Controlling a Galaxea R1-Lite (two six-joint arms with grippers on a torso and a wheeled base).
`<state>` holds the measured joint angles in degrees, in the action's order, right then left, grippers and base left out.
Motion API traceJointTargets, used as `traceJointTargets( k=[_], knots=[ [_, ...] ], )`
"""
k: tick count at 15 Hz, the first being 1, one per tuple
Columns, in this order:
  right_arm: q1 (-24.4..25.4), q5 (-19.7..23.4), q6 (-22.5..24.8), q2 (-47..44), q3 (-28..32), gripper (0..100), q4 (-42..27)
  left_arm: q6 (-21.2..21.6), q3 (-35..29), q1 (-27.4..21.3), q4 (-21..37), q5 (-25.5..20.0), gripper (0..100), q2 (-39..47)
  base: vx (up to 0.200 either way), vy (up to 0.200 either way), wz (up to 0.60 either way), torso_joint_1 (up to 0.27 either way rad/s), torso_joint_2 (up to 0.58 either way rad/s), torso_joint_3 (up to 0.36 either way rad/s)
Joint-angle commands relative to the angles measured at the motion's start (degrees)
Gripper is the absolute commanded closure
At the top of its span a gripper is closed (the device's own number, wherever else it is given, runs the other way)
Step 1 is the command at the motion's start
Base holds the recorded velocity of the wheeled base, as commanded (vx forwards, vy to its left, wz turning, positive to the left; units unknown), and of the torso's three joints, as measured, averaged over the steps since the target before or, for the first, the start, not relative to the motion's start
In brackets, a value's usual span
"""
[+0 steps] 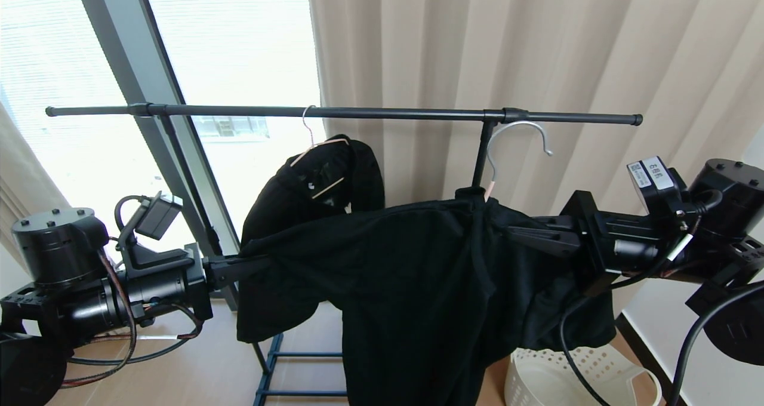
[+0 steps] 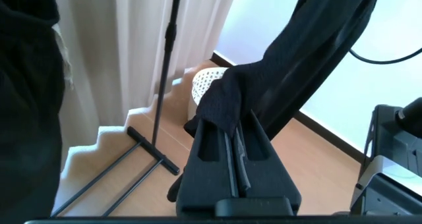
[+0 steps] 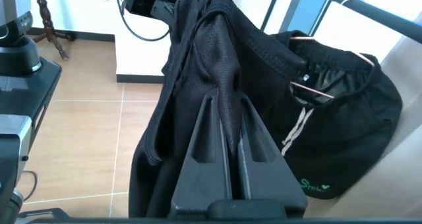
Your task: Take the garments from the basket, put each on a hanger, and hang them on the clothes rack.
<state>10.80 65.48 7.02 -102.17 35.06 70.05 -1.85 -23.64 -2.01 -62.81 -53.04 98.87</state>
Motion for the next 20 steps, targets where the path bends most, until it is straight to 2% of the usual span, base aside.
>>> traceJointTargets(
  k=[1, 6, 16, 18, 20],
  knots=[
    [-1.0, 0.0, -0.2, -0.5, 0.8, 100, 0.0, 0.0, -0.2, 1.0, 0.0, 0.0, 100, 0.0, 0.000, 0.000, 0.00, 0.000, 0.00, 0.000],
    [-2.9, 0.2, -2.0, -0.6, 1.9, 100, 0.0, 0.0, -1.3, 3.7, -1.0, -0.2, 100, 1.7, 0.000, 0.000, 0.00, 0.000, 0.00, 0.000],
    [-7.1, 2.7, -2.9, -1.2, 3.7, 100, 0.1, 0.0, -1.6, 4.5, -1.6, -0.4, 100, 2.6, 0.000, 0.000, 0.00, 0.000, 0.00, 0.000],
    [-7.5, 4.5, -3.8, -1.1, 3.5, 100, 1.9, 0.2, -1.3, 6.1, -1.7, -3.6, 100, 2.3, 0.000, 0.000, 0.00, 0.000, 0.00, 0.000],
    [-7.7, 4.5, -6.1, -1.4, 3.3, 100, 4.6, 0.1, -1.2, 6.8, -2.5, -4.4, 100, 2.3, 0.000, 0.000, 0.00, 0.000, 0.00, 0.000]
  ],
)
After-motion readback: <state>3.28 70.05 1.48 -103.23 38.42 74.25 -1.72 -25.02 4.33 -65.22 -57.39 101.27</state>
